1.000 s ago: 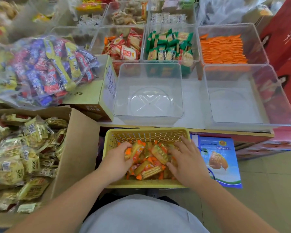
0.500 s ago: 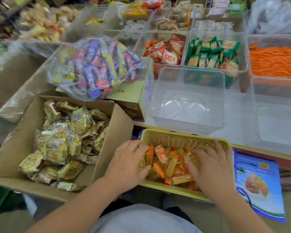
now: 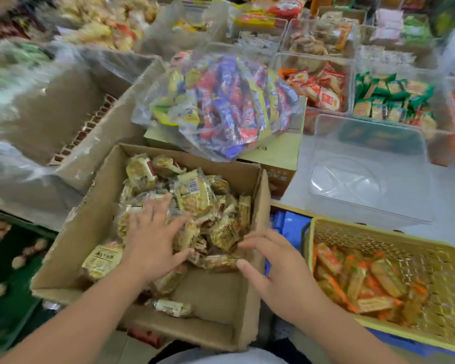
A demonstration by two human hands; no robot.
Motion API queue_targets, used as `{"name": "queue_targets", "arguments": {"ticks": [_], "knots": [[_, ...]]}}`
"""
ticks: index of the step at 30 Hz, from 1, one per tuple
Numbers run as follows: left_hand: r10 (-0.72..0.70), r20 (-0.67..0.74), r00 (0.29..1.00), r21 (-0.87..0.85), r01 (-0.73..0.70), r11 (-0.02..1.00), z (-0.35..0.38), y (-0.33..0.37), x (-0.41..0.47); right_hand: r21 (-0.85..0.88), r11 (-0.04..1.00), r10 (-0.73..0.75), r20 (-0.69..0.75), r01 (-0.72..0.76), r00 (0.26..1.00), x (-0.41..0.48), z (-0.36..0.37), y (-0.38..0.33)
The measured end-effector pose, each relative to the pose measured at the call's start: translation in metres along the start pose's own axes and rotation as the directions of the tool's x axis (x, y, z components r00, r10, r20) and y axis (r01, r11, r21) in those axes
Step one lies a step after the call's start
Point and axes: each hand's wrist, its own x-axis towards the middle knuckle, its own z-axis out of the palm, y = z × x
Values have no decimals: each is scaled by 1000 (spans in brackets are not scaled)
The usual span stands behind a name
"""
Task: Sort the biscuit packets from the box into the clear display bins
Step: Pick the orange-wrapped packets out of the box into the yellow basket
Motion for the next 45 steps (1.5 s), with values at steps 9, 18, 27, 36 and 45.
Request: {"name": "queue_targets", "arguments": {"ticks": [9, 18, 27, 36, 45], "knots": [[247, 54, 967, -65, -244, 968, 29, -30, 26, 310, 779, 544, 96, -545, 833, 67, 73, -51], [479, 193, 856, -162, -454, 876, 33, -69, -1, 23, 738, 671, 85, -675, 737, 133, 107, -11], [522, 249, 816, -333, -434, 837, 2, -92, -7, -146, 722, 685, 16, -676, 728, 119, 135, 0], [524, -163, 836, -188, -548, 815, -30, -34, 50, -434, 748, 654, 350, -503, 671, 52, 154, -34], [620, 171, 766, 90, -638, 764, -16, 1, 116, -125, 670, 742, 136, -732, 657, 70, 146, -17]]}}
